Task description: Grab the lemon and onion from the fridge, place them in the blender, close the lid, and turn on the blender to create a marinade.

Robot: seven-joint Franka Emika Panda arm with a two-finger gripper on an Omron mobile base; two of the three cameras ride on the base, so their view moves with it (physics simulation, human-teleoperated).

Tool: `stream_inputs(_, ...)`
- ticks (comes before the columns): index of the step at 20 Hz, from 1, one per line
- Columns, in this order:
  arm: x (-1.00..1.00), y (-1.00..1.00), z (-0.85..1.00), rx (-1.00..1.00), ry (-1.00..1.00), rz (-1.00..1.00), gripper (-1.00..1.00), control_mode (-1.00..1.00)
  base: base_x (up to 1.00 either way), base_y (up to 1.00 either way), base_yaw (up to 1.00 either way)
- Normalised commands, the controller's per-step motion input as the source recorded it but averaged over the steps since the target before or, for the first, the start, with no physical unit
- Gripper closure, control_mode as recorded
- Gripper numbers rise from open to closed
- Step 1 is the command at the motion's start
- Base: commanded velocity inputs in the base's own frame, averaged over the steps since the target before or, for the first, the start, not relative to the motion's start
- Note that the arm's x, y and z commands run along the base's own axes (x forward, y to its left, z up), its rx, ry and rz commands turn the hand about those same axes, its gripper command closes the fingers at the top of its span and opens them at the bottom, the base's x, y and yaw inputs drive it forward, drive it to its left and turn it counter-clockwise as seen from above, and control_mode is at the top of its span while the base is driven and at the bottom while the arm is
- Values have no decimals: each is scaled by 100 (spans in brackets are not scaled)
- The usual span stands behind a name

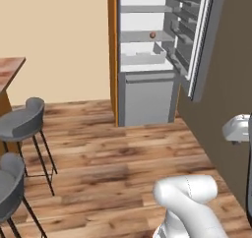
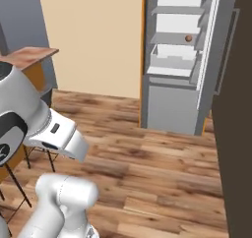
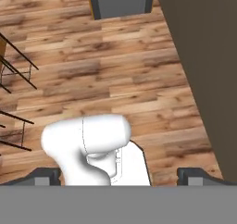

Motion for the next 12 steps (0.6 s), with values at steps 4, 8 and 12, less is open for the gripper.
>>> stream_inputs(4, 0, 0, 0, 0, 0, 0, -100, 100, 100, 0, 0)
stream_inputs(8, 0, 0, 0, 0, 0, 0, -100, 100, 100, 0, -2)
stream_inputs(12, 0, 0, 0, 0, 0, 0, -100, 100, 100, 0, 0)
